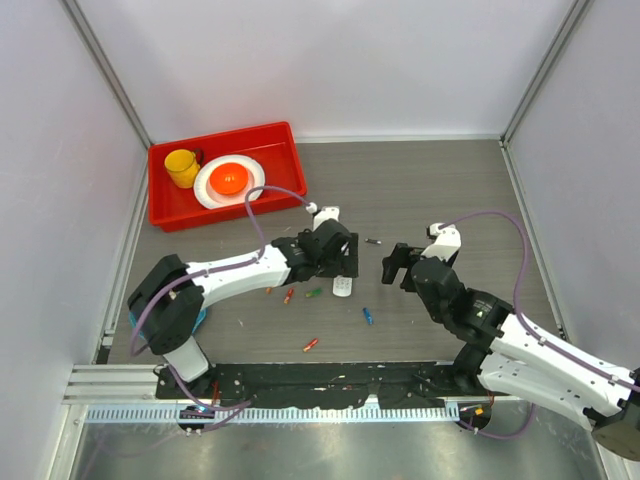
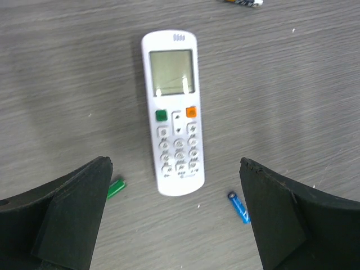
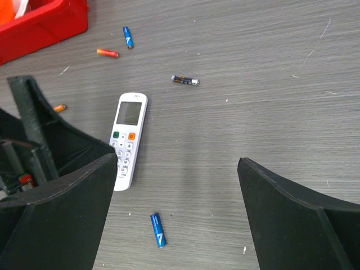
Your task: Load the batteries into the remote control
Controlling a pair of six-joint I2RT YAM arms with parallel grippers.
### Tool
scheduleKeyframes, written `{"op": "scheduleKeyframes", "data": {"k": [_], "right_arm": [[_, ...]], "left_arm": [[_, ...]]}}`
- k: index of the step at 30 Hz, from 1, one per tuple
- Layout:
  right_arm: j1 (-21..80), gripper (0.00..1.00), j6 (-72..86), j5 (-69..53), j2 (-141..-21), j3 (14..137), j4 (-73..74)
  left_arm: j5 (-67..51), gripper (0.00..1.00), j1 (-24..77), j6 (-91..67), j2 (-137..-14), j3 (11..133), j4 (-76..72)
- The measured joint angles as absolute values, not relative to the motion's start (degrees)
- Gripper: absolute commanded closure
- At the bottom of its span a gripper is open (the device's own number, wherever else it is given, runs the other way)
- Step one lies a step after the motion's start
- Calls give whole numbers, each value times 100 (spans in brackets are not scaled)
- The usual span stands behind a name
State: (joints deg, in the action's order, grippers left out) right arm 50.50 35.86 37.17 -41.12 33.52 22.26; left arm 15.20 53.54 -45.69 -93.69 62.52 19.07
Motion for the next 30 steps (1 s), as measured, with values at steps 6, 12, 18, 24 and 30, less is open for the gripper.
{"op": "scheduleKeyframes", "data": {"k": [6, 12, 18, 24, 30], "right_arm": [[5050, 9, 3559, 3529, -4346, 3352, 2231], [5050, 10, 3566, 3441, -4346, 3352, 2228], [5050, 10, 3570, 3433, -4189, 3352, 2241], [5050, 10, 3586, 3437, -3983, 3352, 2327], [5050, 10, 3592, 3439, -3946, 3352, 2432]], "left_arm": [[1496, 0, 5367, -4261, -10466, 7288, 2104], [1562, 2, 5367, -4025, -11002, 7658, 2480], [1671, 6, 5343, -3826, -11253, 7883, 2735], [1723, 11, 5317, -3603, -11454, 8149, 2908], [1739, 19, 5312, -3507, -11616, 8281, 2932]]}}
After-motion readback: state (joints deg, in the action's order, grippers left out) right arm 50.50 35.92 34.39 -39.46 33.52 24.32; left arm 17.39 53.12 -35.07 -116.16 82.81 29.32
